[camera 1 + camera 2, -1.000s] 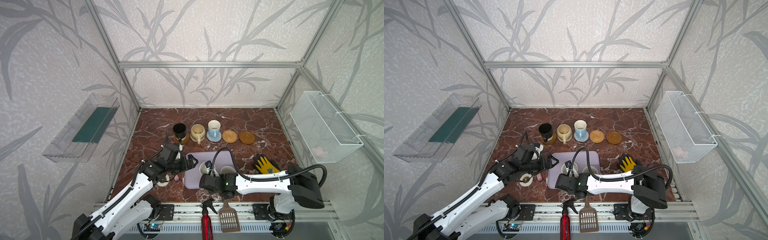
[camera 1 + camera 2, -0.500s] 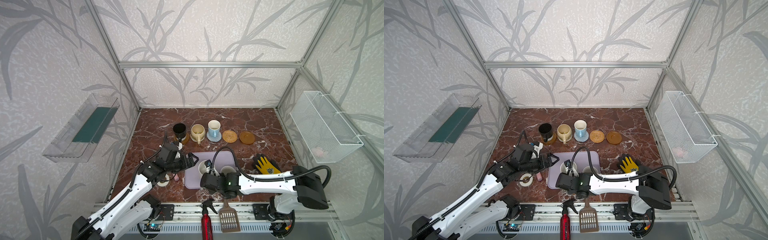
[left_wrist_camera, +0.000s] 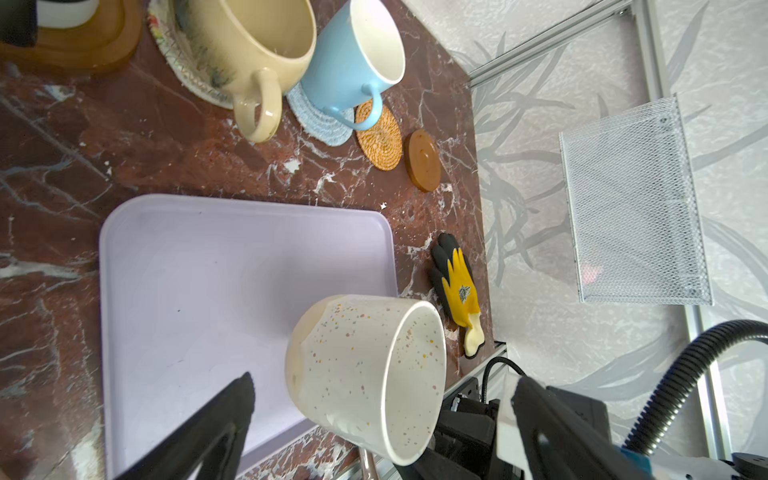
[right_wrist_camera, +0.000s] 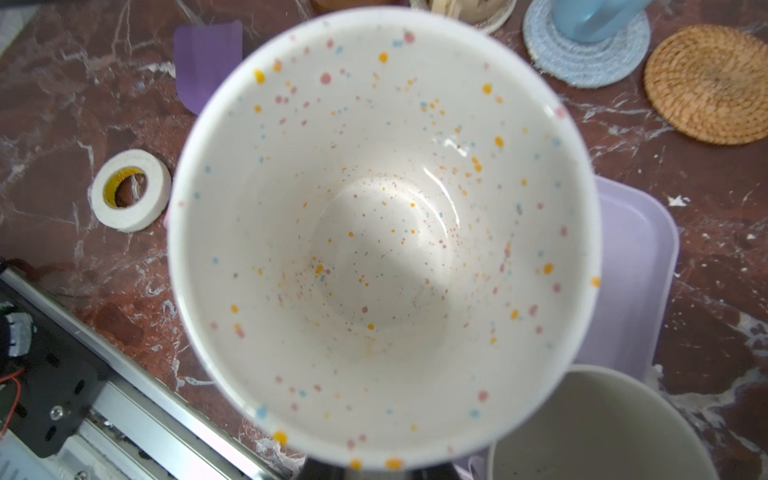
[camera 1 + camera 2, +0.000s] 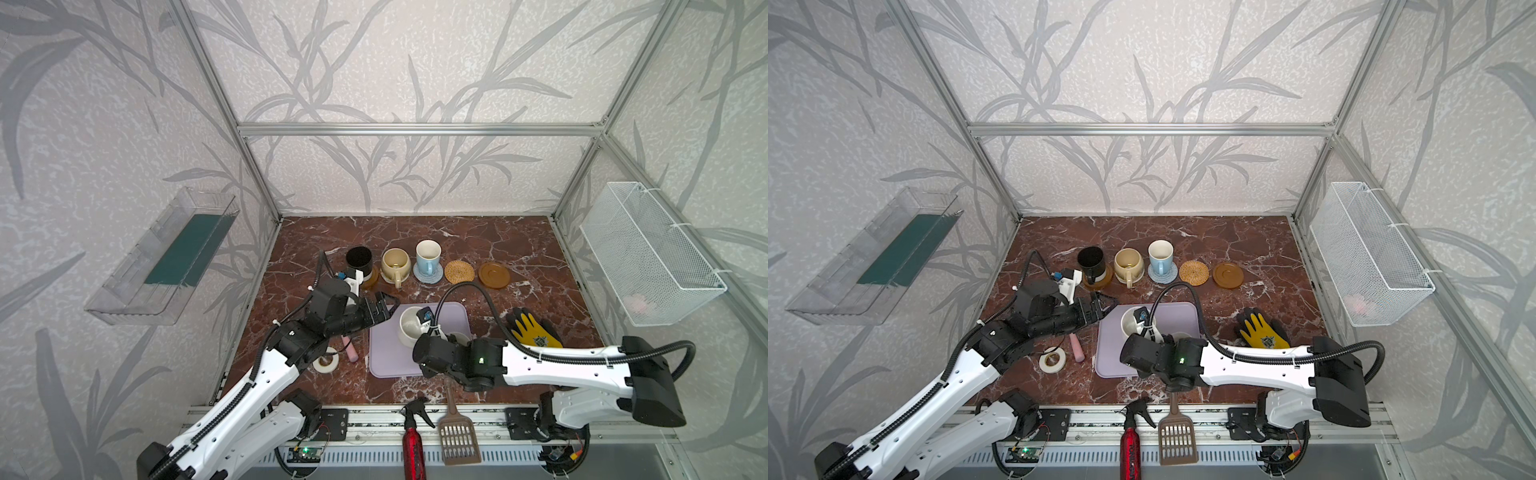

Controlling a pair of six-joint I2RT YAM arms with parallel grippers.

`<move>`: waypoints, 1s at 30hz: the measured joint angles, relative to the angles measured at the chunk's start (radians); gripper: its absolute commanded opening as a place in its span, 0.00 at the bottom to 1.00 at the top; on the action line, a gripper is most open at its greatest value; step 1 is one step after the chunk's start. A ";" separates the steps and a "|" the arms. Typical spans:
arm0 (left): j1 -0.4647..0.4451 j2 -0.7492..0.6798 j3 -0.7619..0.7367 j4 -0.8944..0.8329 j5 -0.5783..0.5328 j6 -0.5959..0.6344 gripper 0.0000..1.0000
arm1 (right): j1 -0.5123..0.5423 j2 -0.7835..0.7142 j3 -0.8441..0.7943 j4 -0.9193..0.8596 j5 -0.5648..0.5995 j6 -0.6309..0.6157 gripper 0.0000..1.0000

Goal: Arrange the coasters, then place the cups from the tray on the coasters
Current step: 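Lift the white speckled mug off the tray with right gripper, then carry the white speckled mug with right gripper over the straw coaster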

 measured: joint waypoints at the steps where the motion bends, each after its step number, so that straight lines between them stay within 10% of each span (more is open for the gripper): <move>1: 0.000 0.004 0.008 0.003 0.000 0.000 0.99 | -0.011 -0.014 0.000 0.002 0.000 -0.006 0.00; 30: -0.110 0.423 0.381 0.080 -0.032 0.049 0.99 | -0.563 -0.240 0.047 -0.116 -0.221 -0.223 0.00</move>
